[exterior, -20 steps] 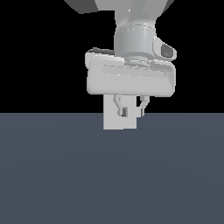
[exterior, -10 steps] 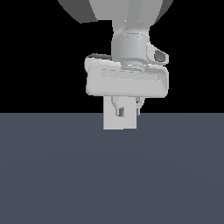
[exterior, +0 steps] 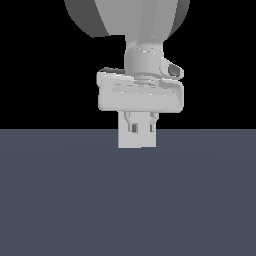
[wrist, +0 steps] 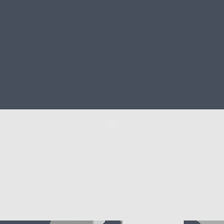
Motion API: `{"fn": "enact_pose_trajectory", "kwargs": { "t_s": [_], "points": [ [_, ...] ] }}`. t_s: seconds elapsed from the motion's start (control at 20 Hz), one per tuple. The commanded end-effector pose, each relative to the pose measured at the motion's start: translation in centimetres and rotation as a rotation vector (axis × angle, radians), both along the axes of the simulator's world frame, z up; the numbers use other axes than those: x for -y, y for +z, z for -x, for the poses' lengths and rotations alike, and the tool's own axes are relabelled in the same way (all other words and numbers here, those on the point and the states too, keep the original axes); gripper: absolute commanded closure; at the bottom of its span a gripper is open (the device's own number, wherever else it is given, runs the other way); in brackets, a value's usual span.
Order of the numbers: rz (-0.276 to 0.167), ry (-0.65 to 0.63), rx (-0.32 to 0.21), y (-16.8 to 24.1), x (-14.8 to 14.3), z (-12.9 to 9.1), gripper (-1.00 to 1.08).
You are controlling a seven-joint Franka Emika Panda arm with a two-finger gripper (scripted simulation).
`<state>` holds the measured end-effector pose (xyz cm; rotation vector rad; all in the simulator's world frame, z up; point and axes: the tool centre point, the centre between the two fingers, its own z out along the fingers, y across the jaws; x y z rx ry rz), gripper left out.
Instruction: Plug the charger into the wall socket.
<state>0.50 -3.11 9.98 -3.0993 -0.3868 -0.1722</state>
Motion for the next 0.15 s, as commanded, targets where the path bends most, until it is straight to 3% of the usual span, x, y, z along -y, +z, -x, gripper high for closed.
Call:
{"fn": "enact_pose_trajectory", "kwargs": {
  "t_s": [0.0, 0.1],
  "points": [
    [0.0, 0.0, 0.0, 0.02, -0.02, -0.21, 1.08],
    [0.0, 0.0, 0.0, 0.02, 0.0, -0.18, 1.08]
  ]
}}
